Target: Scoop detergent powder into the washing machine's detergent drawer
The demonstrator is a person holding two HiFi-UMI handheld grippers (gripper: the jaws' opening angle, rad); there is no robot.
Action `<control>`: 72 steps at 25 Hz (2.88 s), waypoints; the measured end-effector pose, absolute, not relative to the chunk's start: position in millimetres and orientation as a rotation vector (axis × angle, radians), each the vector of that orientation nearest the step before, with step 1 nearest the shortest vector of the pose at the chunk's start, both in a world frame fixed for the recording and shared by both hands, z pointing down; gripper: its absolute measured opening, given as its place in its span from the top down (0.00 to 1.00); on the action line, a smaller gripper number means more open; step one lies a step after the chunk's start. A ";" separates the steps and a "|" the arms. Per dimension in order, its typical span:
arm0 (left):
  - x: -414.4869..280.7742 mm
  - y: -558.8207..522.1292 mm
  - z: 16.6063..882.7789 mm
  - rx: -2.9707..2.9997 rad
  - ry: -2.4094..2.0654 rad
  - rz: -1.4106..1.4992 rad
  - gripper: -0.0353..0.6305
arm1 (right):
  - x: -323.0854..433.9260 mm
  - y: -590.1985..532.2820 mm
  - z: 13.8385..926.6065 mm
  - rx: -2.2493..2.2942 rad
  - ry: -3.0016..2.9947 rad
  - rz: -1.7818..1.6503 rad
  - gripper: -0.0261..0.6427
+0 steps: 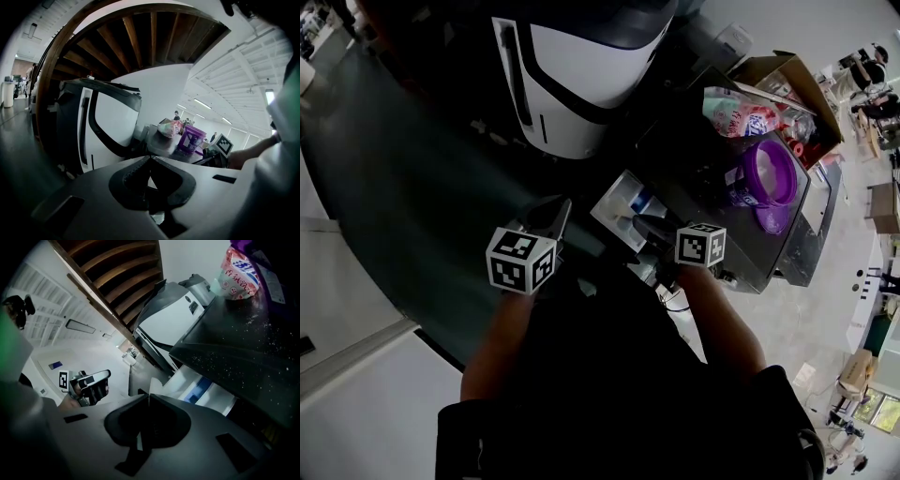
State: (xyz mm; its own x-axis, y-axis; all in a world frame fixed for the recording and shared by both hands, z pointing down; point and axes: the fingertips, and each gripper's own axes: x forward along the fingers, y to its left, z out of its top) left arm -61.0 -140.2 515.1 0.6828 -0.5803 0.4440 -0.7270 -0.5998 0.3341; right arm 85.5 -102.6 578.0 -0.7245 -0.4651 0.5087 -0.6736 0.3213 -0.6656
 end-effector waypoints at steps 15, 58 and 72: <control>-61.1 -125.2 518.5 2.385 -1.013 0.385 0.94 | 92.0 -98.3 586.6 1.034 -2.277 1.015 0.93; -50.1 -125.8 512.0 2.369 -1.020 0.324 0.94 | 80.1 -99.7 586.2 0.765 -2.060 0.130 0.93; -54.1 -130.1 506.8 2.372 -1.018 0.304 0.94 | 81.2 -106.6 579.9 0.757 -2.029 0.073 0.93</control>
State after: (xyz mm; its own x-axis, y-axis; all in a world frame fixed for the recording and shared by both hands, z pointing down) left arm -54.1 -130.1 506.8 0.6897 -0.6030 0.4008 -0.7241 -0.5714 0.3862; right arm 81.2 -106.6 579.9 -0.3710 -0.4827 0.7933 -0.5386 0.8077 0.2396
